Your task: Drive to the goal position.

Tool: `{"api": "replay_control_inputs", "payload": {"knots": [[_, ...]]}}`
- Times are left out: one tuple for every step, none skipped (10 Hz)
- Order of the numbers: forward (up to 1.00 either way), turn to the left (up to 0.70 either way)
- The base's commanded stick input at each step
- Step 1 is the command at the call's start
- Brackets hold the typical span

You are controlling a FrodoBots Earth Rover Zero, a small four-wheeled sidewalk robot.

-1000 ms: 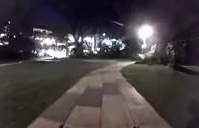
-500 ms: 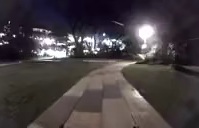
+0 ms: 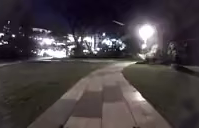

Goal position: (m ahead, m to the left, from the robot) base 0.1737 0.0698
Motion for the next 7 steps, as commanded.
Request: {"api": "replay_control_inputs", "payload": {"knots": [[0.3, 0.0], [0.3, 0.0], [0.3, 0.0], [0.3, 0.0], [0.3, 0.0], [0.3, 0.0], [0.3, 0.0]]}}
